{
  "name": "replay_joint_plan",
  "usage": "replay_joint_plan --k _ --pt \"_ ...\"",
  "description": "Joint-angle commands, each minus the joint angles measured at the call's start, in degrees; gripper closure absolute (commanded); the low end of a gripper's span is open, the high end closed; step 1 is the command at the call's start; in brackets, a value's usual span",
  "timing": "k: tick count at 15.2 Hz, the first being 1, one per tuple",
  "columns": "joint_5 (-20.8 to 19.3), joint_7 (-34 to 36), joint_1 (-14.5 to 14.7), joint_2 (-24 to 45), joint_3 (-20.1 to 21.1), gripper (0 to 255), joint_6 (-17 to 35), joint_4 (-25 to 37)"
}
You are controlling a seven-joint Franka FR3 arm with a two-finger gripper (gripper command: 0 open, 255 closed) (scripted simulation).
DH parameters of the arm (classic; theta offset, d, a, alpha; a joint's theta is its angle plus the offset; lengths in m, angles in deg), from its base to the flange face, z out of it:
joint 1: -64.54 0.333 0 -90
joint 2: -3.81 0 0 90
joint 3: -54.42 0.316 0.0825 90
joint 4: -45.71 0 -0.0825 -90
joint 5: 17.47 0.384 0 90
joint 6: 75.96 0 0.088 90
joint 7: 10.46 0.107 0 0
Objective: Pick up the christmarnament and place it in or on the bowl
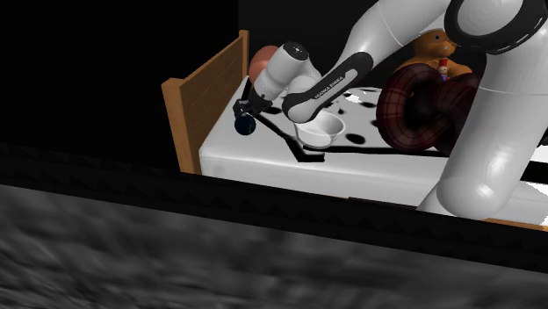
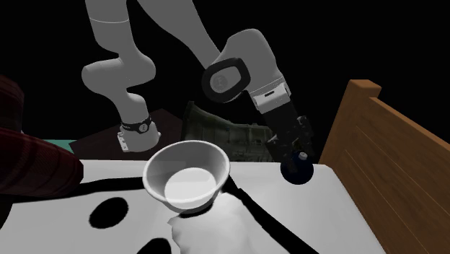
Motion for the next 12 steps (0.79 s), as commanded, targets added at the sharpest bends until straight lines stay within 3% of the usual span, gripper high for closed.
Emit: replay_joint_plan --k 1,5,12 --pt "0.0 0.0 0.0 0.2 0.0 255 -0.2 -0.1" --pt "0.1 -0.1 -0.1 0.3 0.0 255 -0.2 -0.1" --pt "7.8 -7.0 -3.7 -3.5 4.8 255 -4.2 0.3"
